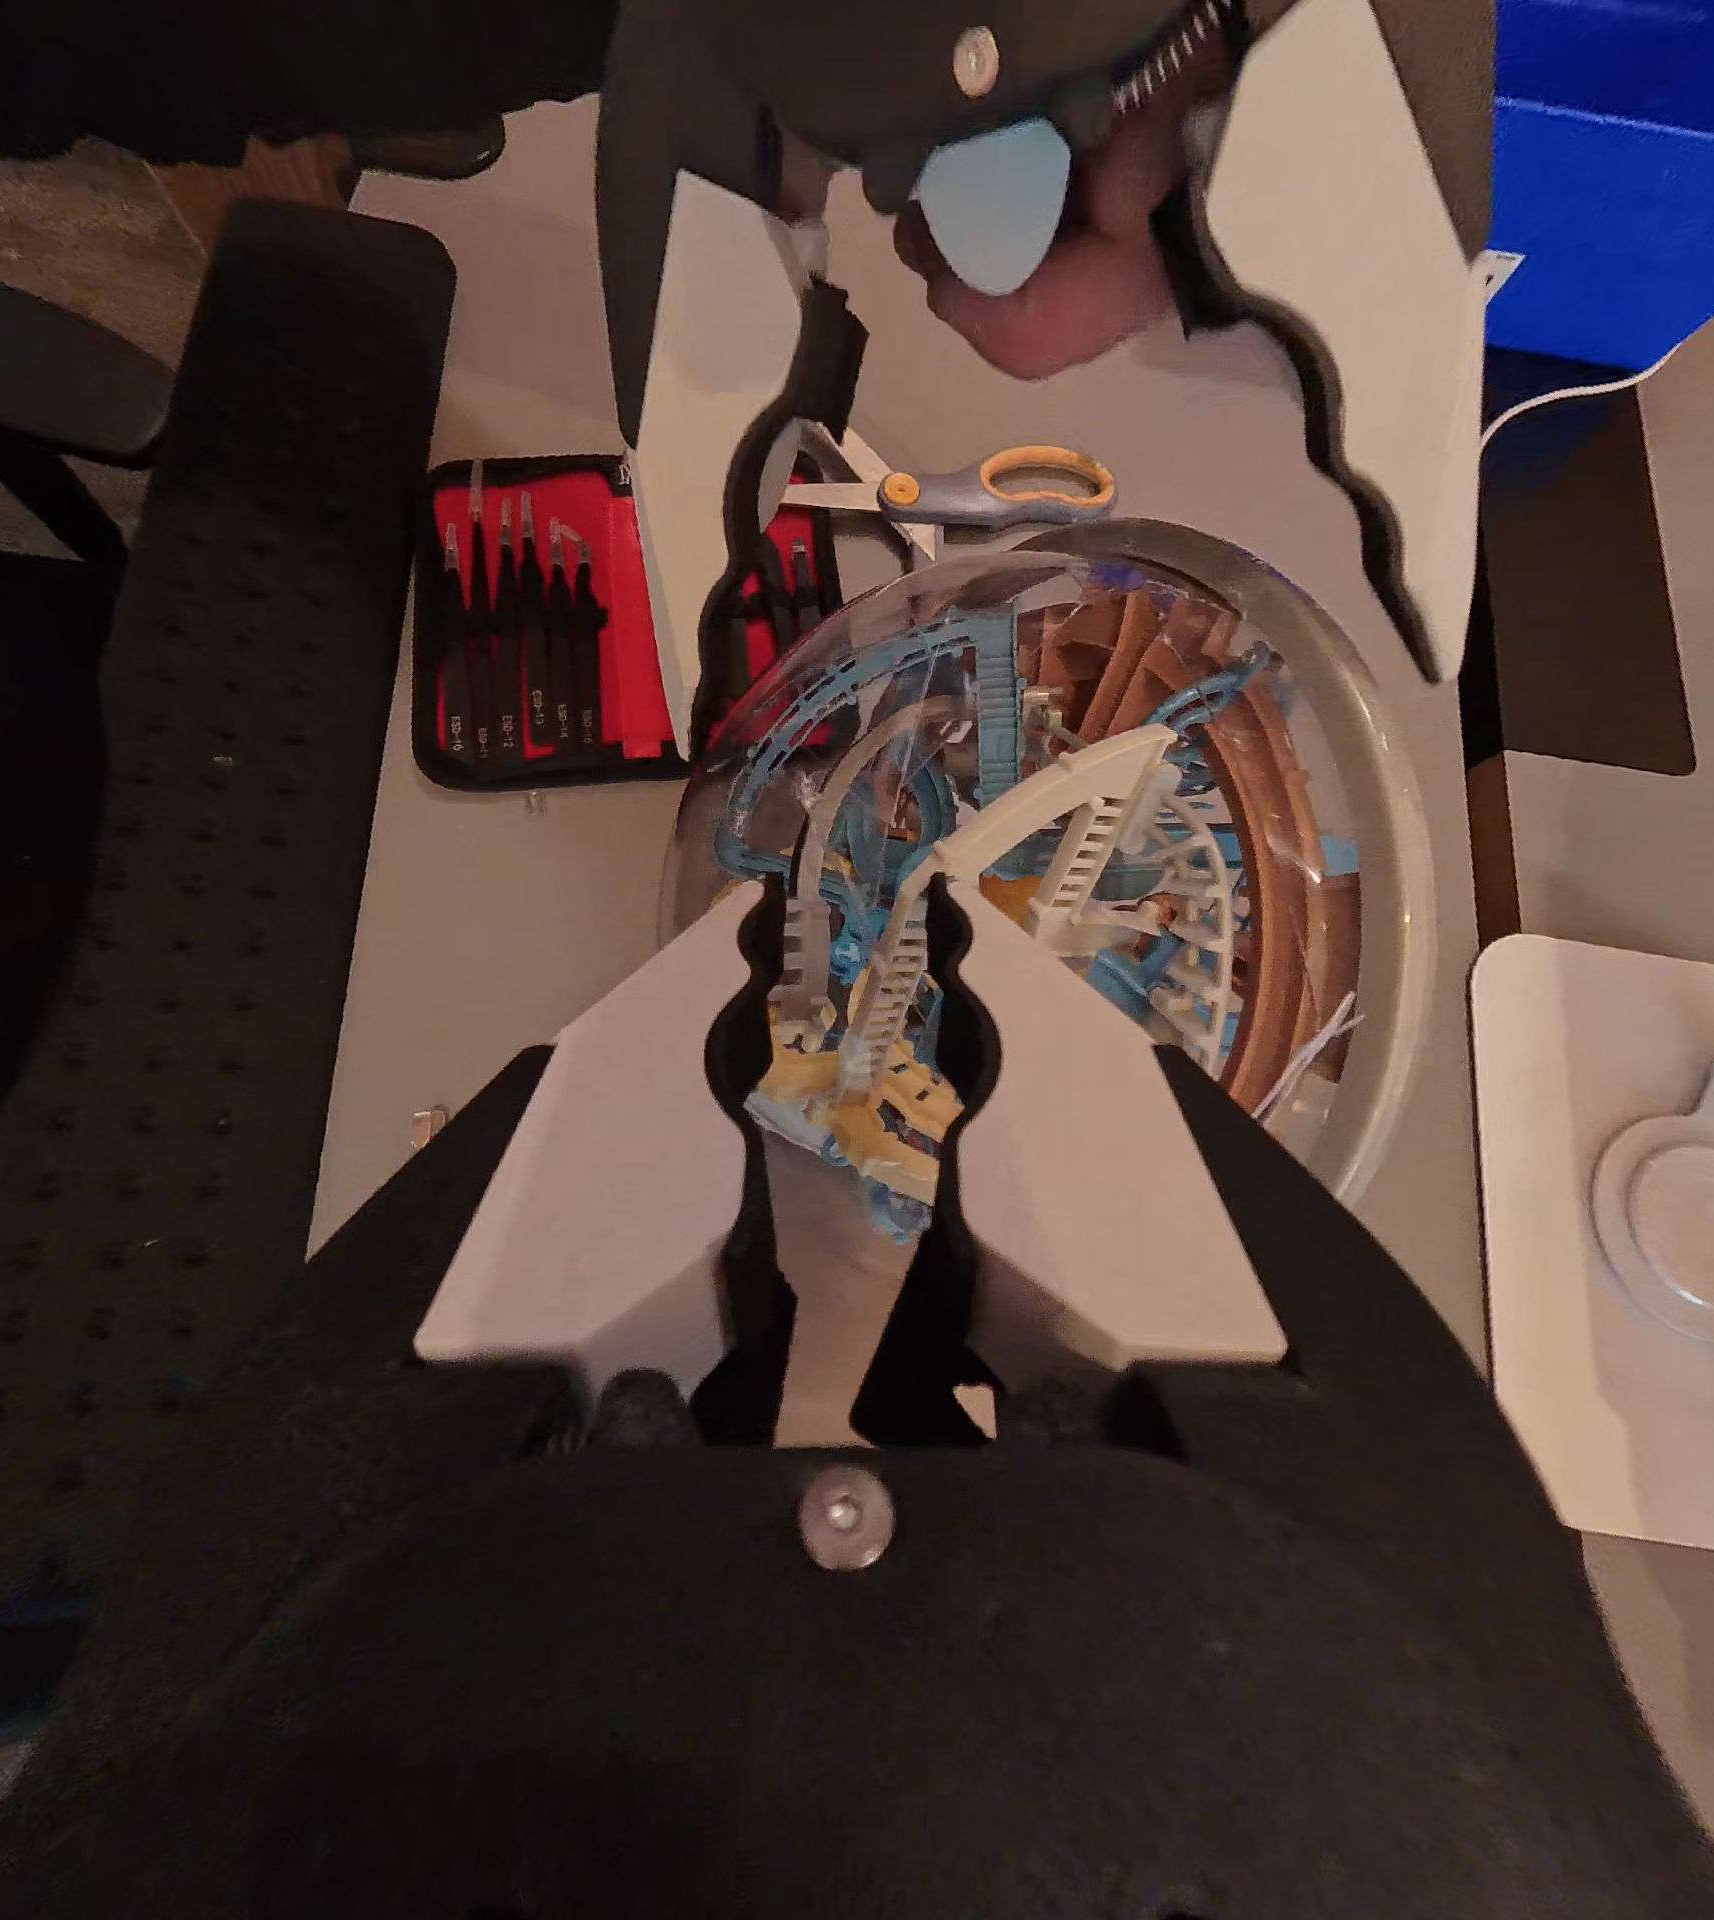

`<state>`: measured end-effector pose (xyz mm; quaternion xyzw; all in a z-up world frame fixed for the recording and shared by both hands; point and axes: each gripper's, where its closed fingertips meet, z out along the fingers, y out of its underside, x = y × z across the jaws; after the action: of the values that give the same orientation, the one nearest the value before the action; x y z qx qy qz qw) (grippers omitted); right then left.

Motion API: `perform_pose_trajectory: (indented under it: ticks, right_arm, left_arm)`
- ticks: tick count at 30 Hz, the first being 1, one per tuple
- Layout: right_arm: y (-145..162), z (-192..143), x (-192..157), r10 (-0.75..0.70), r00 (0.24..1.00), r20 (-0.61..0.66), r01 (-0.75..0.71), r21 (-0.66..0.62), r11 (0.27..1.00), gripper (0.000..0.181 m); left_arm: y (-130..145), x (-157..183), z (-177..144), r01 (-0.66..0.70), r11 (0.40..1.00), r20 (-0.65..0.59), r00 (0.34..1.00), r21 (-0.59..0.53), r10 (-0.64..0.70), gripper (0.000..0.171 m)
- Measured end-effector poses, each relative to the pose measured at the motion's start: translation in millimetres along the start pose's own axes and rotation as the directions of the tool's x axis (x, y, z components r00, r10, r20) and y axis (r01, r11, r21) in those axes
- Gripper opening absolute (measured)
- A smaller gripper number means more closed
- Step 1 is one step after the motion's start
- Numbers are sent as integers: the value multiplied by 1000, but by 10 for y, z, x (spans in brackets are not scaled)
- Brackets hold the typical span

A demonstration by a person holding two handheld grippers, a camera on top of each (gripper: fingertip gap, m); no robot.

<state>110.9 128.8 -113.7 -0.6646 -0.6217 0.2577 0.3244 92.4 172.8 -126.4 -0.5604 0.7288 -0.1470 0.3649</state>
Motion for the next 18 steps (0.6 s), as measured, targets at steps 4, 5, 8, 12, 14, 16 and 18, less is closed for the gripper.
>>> perform_pose_trajectory:
  ticks: [4,5,8,12,14,16,18]
  right_arm:
    - [-12,-66,-13,17,999,37,-19,63,998,13]
    - [-27,-89,-13,16,999,45,-20,84,996,2]
    - [-22,-67,-33,3,998,69,-9,87,996,1]
    - [-19,-58,-33,-1,997,71,-6,86,996,1]
    - [-7,-77,-36,-1,998,69,-5,87,996,2]
    - [19,-99,-82,1,996,93,-9,83,997,3]
    - [66,-75,-164,-2,992,128,-5,55,998,16]
  left_arm:
    - [-325,169,-257,-125,988,70,990,91,119,114]
    - [-353,277,-247,-141,987,38,990,79,138,107]
    - [-254,522,-100,-175,984,-67,983,-36,172,87]
    - [7,547,109,-111,977,-137,987,-183,86,76]
    - [-40,547,108,-88,980,-144,988,-177,63,72]
    - [-124,604,77,-63,987,-182,983,-145,36,60]
    - [-204,653,38,-54,994,-221,975,-98,31,48]
